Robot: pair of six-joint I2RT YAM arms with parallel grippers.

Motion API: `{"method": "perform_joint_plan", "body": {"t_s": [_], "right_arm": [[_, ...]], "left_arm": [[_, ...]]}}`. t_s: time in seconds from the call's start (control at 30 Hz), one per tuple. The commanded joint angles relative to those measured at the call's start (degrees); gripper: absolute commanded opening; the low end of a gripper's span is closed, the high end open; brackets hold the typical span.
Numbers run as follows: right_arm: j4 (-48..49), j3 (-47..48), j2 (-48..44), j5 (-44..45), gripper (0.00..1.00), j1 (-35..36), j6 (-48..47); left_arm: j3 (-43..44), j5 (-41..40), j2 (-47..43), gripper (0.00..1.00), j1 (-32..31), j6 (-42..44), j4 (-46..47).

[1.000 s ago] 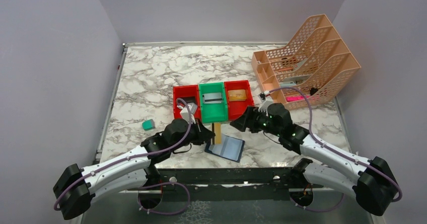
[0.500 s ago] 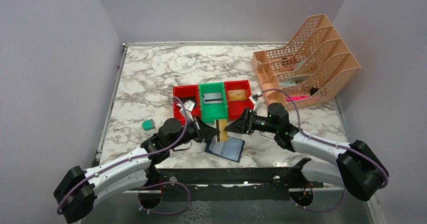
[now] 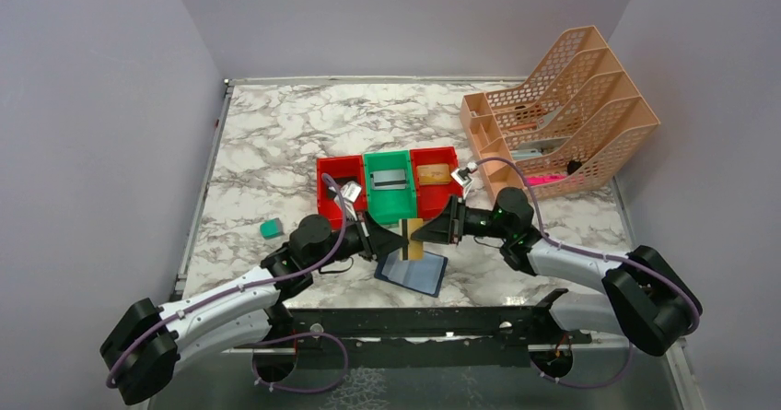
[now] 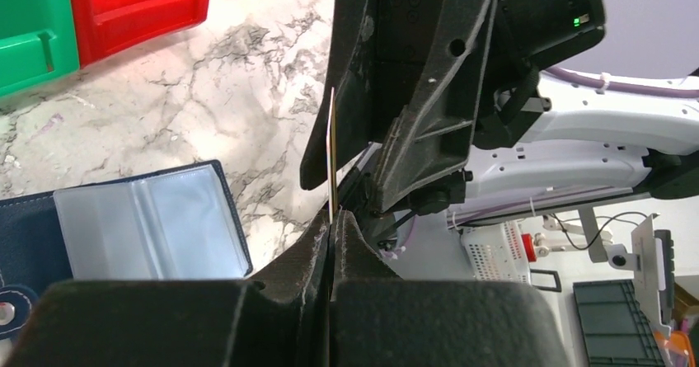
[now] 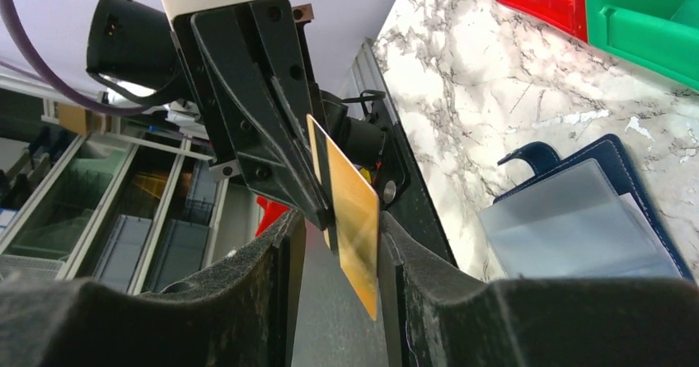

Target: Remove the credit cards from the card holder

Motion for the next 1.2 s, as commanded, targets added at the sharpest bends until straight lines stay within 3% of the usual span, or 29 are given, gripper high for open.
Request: {"method": "perform_joint_plan", "body": {"t_s": [0.0, 0.5, 0.67, 1.07, 1.17], "right_arm": [[8.74, -1.87, 1.14, -4.37, 0.41, -0.72, 3.03], [11.94, -3.24, 2.66, -6.83, 0.23, -2.96, 3.80], [17.96, -3.79, 4.96, -9.64, 0.14, -3.49, 6.49], [21.47, -3.62, 6.86, -11.10, 0.14, -3.49, 8.35], [20.62, -3.68, 6.67, -10.67, 0.05, -3.49, 7.78]], "left_arm": [[0.40, 1.32, -1.89, 0.00, 0.17, -0.15, 3.82], [0.42, 2.30, -1.69, 0.00, 0.14, -0.41, 4.61], [0.38, 2.72, -1.03, 0.00, 0.16, -0.49, 5.03], [0.17, 2.82, 0.49, 0.00, 0.16, -1.16, 7.16], [-0.09, 2.60, 0.45, 0.00, 0.14, -1.20, 7.19]]}}
